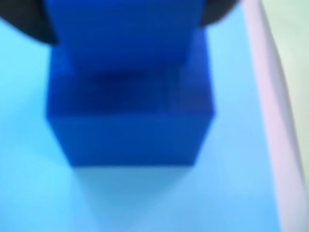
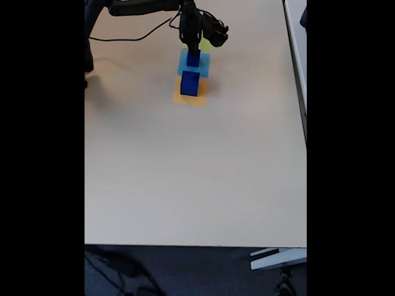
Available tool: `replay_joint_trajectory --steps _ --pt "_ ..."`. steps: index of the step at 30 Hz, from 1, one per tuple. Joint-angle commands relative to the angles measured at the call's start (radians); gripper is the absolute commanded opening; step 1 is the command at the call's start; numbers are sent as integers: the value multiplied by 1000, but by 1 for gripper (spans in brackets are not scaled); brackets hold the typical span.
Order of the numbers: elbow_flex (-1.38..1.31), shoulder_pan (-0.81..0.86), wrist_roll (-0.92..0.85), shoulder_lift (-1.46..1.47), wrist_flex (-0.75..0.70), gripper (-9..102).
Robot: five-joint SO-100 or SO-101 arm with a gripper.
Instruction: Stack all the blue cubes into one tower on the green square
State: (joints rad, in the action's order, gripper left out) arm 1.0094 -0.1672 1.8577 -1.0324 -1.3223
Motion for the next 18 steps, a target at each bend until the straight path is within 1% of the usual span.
replay_joint_trajectory --steps 1,18 --pt "-6 8 -11 -114 8 0" --pt "-11 8 -17 -101 32 0"
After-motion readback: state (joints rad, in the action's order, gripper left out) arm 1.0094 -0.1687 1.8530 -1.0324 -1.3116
